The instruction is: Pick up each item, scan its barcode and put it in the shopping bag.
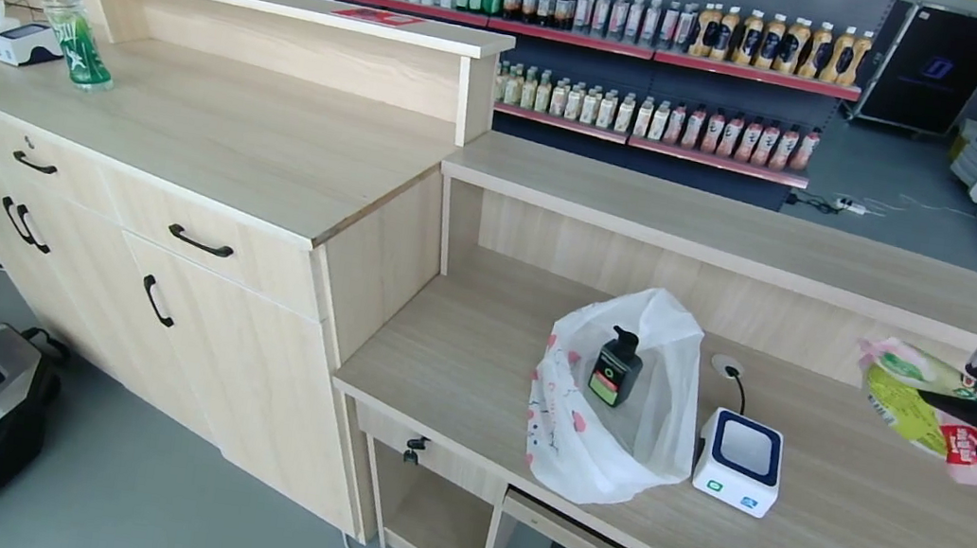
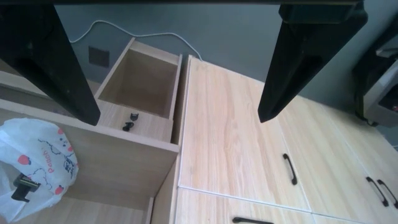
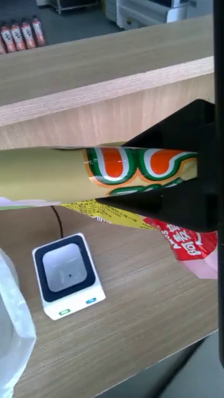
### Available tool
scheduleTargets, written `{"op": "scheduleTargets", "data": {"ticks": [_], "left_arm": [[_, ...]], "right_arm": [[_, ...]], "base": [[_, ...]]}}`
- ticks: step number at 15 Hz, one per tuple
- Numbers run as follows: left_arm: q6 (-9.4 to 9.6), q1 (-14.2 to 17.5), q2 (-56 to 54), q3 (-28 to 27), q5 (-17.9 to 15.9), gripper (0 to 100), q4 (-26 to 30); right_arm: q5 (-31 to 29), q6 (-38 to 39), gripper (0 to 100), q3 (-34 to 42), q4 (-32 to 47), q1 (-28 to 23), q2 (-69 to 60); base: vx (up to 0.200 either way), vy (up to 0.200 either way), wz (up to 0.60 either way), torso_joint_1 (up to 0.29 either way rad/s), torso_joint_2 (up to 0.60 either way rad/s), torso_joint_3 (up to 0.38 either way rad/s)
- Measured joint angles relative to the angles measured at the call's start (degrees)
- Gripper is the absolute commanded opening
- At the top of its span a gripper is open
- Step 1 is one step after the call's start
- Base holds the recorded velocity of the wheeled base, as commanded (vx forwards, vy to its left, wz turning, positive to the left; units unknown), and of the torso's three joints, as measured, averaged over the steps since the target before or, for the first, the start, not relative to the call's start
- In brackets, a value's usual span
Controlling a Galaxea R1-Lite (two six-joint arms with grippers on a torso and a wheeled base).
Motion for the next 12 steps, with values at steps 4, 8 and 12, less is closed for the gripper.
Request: {"op": "scheduleTargets", "data": {"ticks": [4,8,12], "left_arm": [[-0.02,0.0,0.0,0.0,0.0,100,0.0],[-0.02,0.0,0.0,0.0,0.0,100,0.0],[-0.02,0.0,0.0,0.0,0.0,100,0.0]], "right_arm": [[6.6,-16.5,0,-2.1,4.7,-0.7,5.2],[7.7,-25.6,0,-5.0,6.9,-1.3,9.6],[8.1,-31.2,0,-5.7,7.0,-1.3,12.1]], "base": [[0.0,0.0,0.0,0.0,0.0,0.0],[0.0,0.0,0.0,0.0,0.0,0.0],[0.0,0.0,0.0,0.0,0.0,0.0]]}}
